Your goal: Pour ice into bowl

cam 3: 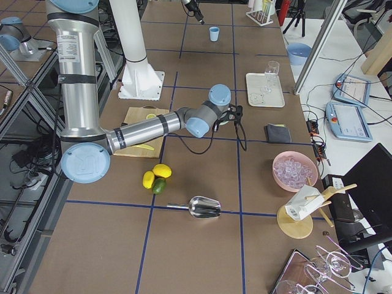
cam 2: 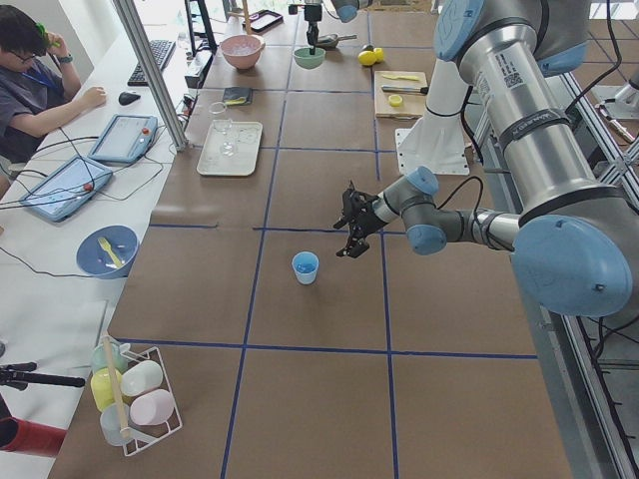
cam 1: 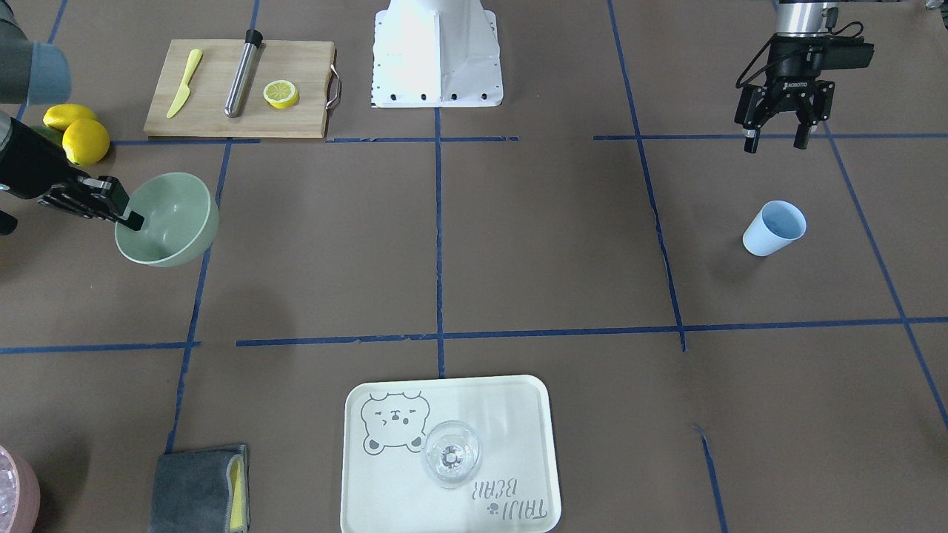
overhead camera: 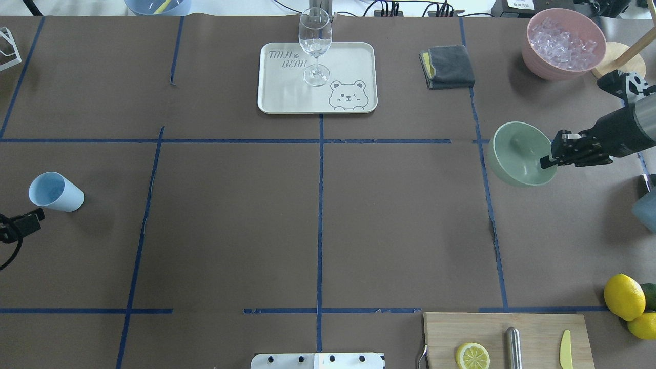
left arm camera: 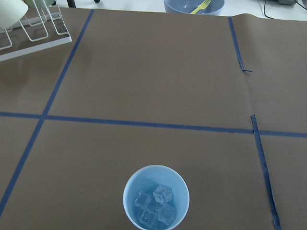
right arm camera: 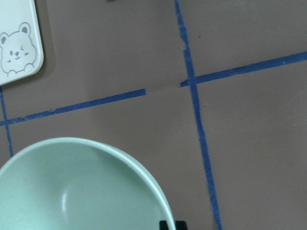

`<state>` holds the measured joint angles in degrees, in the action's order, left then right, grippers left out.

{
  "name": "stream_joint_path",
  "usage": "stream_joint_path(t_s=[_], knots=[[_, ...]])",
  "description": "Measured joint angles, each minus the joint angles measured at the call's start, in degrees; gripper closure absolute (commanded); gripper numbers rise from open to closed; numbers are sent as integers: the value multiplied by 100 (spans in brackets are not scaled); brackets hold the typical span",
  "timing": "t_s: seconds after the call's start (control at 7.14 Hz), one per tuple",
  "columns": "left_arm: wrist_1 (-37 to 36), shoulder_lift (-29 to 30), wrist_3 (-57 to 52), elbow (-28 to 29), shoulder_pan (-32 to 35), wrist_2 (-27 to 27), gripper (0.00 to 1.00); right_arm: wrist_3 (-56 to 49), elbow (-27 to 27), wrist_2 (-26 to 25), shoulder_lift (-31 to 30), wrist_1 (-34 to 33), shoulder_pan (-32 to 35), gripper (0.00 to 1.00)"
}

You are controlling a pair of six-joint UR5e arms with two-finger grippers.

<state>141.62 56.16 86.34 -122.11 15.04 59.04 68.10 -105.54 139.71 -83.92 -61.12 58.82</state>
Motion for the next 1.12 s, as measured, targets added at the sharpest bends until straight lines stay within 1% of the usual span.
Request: stream_joint_path(t_s=[0.28, 0.42, 0.56, 0.84, 0.98, 1.12], knots=[[-14, 20, 641, 313, -520, -866, 1, 885, -54, -437, 551, -130, -670, 100], [-3, 98, 862, 618, -715, -1311, 1, 1354, -54, -757, 838, -203, -1108, 100], [2, 307, 1042, 1019, -868, -1691, 1, 1712, -57, -1068, 1226, -524, -1503, 100], [7, 717, 1151, 1619, -972, -2125, 1, 2070, -52, -1630, 2247, -1783, -2110, 100], [11, 851, 1161, 1835, -987, -2272, 1, 2214, 27, -1900, 2660, -2156, -2397, 100], [13, 991, 1164, 1994, -991, -2375, 1, 2331, 270, -2121, 3014, -2290, -2594, 100]])
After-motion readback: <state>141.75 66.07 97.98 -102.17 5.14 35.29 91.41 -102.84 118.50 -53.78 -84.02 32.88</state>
